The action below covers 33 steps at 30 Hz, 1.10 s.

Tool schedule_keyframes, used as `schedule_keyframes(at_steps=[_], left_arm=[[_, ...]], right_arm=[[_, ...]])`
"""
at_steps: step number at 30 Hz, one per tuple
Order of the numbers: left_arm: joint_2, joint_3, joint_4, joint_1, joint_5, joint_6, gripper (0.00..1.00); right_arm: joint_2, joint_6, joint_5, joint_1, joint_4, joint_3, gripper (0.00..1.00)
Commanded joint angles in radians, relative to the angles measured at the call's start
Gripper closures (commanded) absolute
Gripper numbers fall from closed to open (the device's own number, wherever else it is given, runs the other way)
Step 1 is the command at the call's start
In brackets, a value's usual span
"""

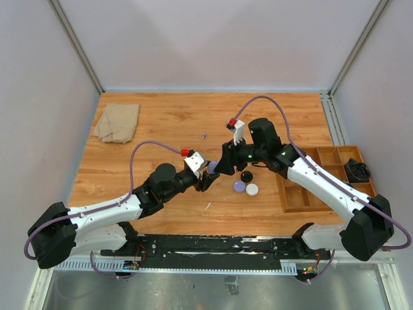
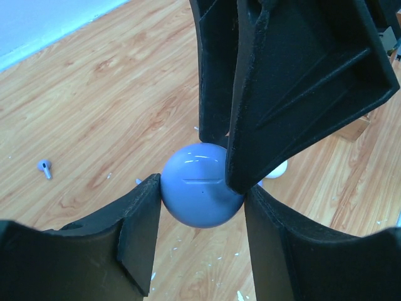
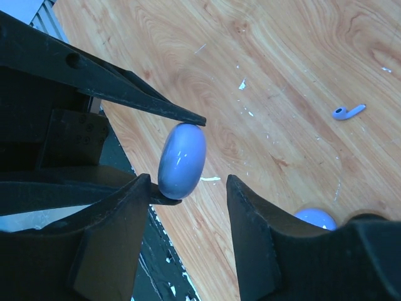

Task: Insert the wireless bluetooth earbuds into the charging case
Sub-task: Pick up the charging case at the center of the board.

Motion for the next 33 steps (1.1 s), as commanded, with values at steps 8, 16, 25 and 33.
schedule_keyframes(at_steps=[8,16,25,33], left_arm=[[-0.012,-0.006,0.059,-0.009,0.008,0.026,0.47],[-0.026,-0.016,0.057,-0.010,0.013,0.031,0.43],[-0.089,-0.034,0.022,-0.009,-0.060,-0.033,0.07],[-0.209,-0.081,0.010,-0.006,-0.157,-0.117,0.01]], right_arm=[[0.042,-0.012,-0.053,0.032,-0.004,0.053,0.57],[0.045,-0.020,-0.071,0.034,-0.001,0.060,0.82],[0.015,-0.070,-0.060,0.031,-0.021,0.075,0.99],[-0.044,-0.193,-0.038,-0.004,-0.095,0.119,0.99]])
